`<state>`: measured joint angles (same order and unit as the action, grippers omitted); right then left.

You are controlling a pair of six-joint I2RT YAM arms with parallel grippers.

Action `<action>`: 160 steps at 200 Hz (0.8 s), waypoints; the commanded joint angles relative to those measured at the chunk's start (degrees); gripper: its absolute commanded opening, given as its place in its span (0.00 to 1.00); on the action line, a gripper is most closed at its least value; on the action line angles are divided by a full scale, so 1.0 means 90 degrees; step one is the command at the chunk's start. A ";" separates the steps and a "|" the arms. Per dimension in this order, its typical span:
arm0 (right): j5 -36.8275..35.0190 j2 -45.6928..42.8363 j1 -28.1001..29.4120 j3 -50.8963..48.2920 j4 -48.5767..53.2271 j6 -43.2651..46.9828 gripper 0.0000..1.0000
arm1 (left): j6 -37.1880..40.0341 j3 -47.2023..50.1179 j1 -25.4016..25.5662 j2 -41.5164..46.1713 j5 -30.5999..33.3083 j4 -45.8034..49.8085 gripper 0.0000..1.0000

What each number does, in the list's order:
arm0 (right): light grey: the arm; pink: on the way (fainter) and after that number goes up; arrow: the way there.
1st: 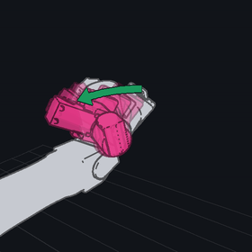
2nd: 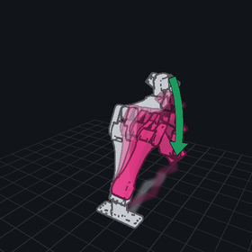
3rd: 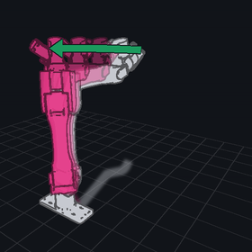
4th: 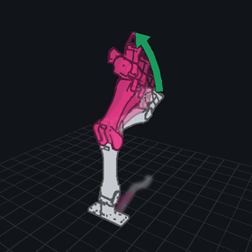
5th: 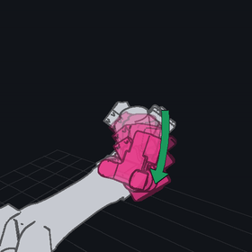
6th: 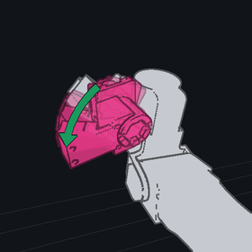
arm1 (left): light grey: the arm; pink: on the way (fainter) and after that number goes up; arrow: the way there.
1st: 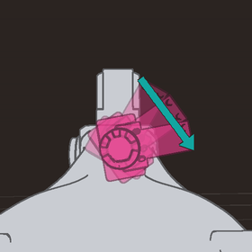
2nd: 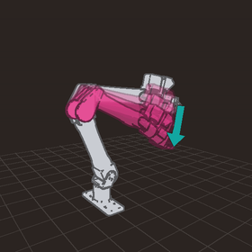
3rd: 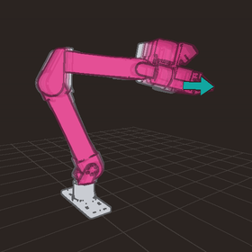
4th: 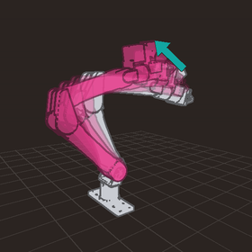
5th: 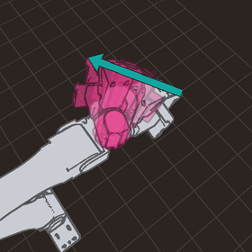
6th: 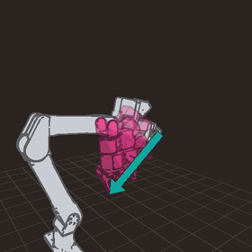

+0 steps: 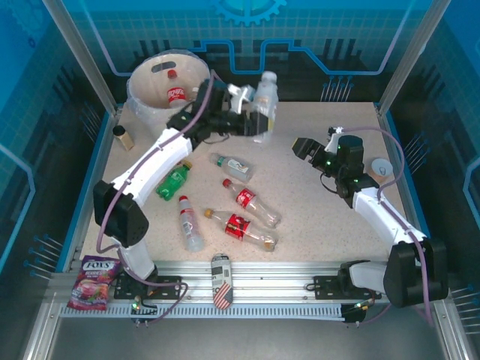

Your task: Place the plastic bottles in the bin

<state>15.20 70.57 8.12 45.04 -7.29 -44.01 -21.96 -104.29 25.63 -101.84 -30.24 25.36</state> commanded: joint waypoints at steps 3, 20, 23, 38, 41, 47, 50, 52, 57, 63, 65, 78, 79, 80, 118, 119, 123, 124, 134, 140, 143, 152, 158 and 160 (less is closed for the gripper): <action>-0.0002 -0.0145 -0.0070 -0.0025 0.0123 -0.0007 0.88 | 0.0750 -0.0993 -0.0624 0.0135 0.0078 0.1022 0.55; -0.0015 -0.0179 -0.0063 -0.0033 0.0216 0.0057 0.88 | 0.1026 -0.1574 -0.1122 0.0053 0.0264 0.1388 0.56; -0.0024 -0.0186 -0.0070 -0.0033 0.0229 0.0066 0.88 | 0.1049 -0.1677 -0.1222 0.0034 0.0293 0.1438 0.56; -0.0017 -0.0215 -0.0067 -0.0040 0.0285 0.0114 0.89 | 0.1091 -0.2047 -0.1727 -0.0059 0.0445 0.1639 0.56; -0.0019 -0.0222 -0.0075 -0.0035 0.0296 0.0123 0.89 | 0.1111 -0.2117 -0.1814 -0.0086 0.0514 0.1687 0.56; -0.0026 -0.0241 -0.0073 -0.0051 0.0310 0.0135 0.89 | 0.1172 -0.2253 -0.2000 -0.0144 0.0662 0.1790 0.56; -0.0014 -0.0234 -0.0078 -0.0053 0.0318 0.0141 0.89 | 0.1206 -0.2323 -0.2084 -0.0194 0.0751 0.1850 0.56; -0.0015 -0.0238 -0.0074 -0.0053 0.0321 0.0143 0.89 | 0.1220 -0.2378 -0.2139 -0.0221 0.0801 0.1908 0.56; -0.0006 -0.0243 -0.0085 -0.0069 0.0322 0.0149 0.89 | 0.1258 -0.2536 -0.2278 -0.0307 0.0921 0.2054 0.56; 0.0002 -0.0252 -0.0087 -0.0066 0.0326 0.0152 0.89 | 0.1307 -0.2712 -0.2436 -0.0411 0.1039 0.2220 0.56; 0.0008 -0.0257 -0.0088 -0.0066 0.0330 0.0156 0.89 | 0.1326 -0.2756 -0.2483 -0.0454 0.1073 0.2269 0.56; 0.0013 -0.0289 -0.0094 -0.0084 0.0368 0.0172 0.89 | 0.1436 -0.2977 -0.2753 -0.0636 0.1272 0.2454 0.56; 0.0017 -0.0290 -0.0098 -0.0088 0.0369 0.0173 0.89 | 0.1440 -0.2990 -0.2766 -0.0647 0.1286 0.2469 0.56; 0.0009 -0.0291 -0.0095 -0.0085 0.0375 0.0178 0.89 | 0.1446 -0.3001 -0.2782 -0.0666 0.1297 0.2482 0.56; -0.0017 -0.0360 -0.0104 -0.0115 0.0485 0.0270 0.89 | 0.1694 -0.3668 -0.3177 -0.1459 0.1438 0.3117 0.56; -0.0018 -0.0360 -0.0107 -0.0113 0.0491 0.0271 0.89 | 0.1705 -0.3686 -0.3183 -0.1478 0.1442 0.3133 0.57; -0.0024 -0.0375 -0.0111 -0.0121 0.0495 0.0279 0.89 | 0.1756 -0.3742 -0.3180 -0.1556 0.1461 0.3182 0.57; -0.0026 -0.0367 -0.0106 -0.0121 0.0491 0.0280 0.89 | 0.1766 -0.3753 -0.3180 -0.1575 0.1468 0.3195 0.57; -0.0027 -0.0380 -0.0104 -0.0140 0.0516 0.0307 0.89 | 0.1926 -0.3879 -0.3180 -0.1763 0.1461 0.3322 0.58; -0.0023 -0.0390 -0.0105 -0.0144 0.0531 0.0318 0.90 | 0.2021 -0.3965 -0.3180 -0.1864 0.1442 0.3399 0.59; -0.0018 -0.0390 -0.0107 -0.0142 0.0535 0.0324 0.90 | 0.2058 -0.4002 -0.3180 -0.1909 0.1444 0.3439 0.59; 0.0000 -0.0405 -0.0110 -0.0150 0.0565 0.0342 0.90 | 0.2147 -0.4081 -0.3180 -0.2034 0.1488 0.3531 0.59; 0.0000 -0.0407 -0.0111 -0.0160 0.0592 0.0356 0.90 | 0.2177 -0.4122 -0.3180 -0.2109 0.1512 0.3591 0.59; -0.0007 -0.0408 -0.0111 -0.0168 0.0599 0.0358 0.90 | 0.2183 -0.4132 -0.3184 -0.2123 0.1514 0.3611 0.59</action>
<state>15.20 68.12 7.99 44.05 -3.25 -42.28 -6.22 -137.80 -2.87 -119.13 -17.52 53.04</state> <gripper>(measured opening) 0.895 0.592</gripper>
